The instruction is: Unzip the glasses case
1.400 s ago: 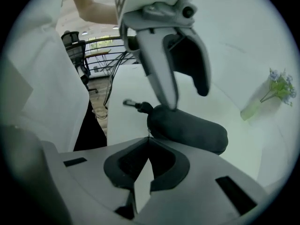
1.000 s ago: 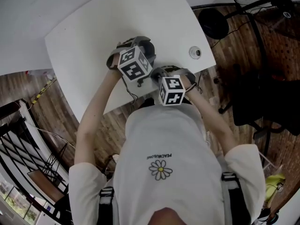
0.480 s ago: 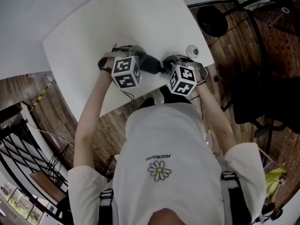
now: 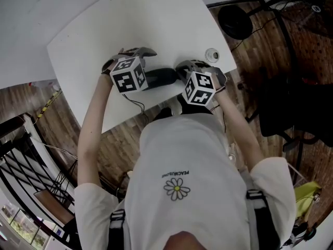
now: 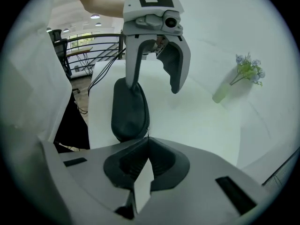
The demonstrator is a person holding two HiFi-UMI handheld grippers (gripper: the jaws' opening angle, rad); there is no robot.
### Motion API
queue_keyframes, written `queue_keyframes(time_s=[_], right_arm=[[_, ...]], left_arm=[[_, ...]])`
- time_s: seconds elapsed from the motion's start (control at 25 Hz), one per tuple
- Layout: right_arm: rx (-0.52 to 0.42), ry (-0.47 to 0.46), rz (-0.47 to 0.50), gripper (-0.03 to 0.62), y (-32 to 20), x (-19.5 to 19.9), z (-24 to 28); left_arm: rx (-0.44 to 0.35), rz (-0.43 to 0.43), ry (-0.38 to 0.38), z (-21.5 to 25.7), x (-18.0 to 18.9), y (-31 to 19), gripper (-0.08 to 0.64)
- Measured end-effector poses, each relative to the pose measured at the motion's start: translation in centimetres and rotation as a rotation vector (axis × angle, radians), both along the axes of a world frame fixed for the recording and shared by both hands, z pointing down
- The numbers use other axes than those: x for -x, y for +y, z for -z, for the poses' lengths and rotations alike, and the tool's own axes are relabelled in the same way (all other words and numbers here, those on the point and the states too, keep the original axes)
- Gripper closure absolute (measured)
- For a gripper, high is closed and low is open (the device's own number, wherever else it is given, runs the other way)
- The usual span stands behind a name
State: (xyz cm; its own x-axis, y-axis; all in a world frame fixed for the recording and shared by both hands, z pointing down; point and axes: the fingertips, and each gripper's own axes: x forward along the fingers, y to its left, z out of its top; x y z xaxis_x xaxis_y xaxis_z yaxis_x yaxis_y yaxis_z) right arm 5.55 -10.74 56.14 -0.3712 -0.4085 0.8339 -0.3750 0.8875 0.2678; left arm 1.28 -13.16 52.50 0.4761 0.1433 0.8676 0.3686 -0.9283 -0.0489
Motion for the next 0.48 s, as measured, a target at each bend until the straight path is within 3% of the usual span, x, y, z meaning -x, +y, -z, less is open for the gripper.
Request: queue_keyframes(time_s=[0.12, 0.32, 0.44, 0.48], right_arm=[[-0.003, 0.018, 0.005, 0.586, -0.5, -0.1, -0.3], [0.024, 0.004, -0.006, 0.586, -0.4, -0.3, -0.6], [0.037, -0.018, -0.002, 0.586, -0.3, -0.3, -0.5], [0.045, -0.026, 0.004, 0.586, -0.2, -0.3, -0.4]], left_arm=[[0.022, -0.013, -0.028, 0.0, -0.1, 1.3, 0.225], [-0.106, -0.082, -0.078, -2.2, 0.1, 3.2, 0.212], [-0.084, -0.024, -0.082, -2.9, 0.2, 3.5, 0.214], [-0.049, 0.011, -0.085, -3.0, 0.3, 3.7, 0.261]])
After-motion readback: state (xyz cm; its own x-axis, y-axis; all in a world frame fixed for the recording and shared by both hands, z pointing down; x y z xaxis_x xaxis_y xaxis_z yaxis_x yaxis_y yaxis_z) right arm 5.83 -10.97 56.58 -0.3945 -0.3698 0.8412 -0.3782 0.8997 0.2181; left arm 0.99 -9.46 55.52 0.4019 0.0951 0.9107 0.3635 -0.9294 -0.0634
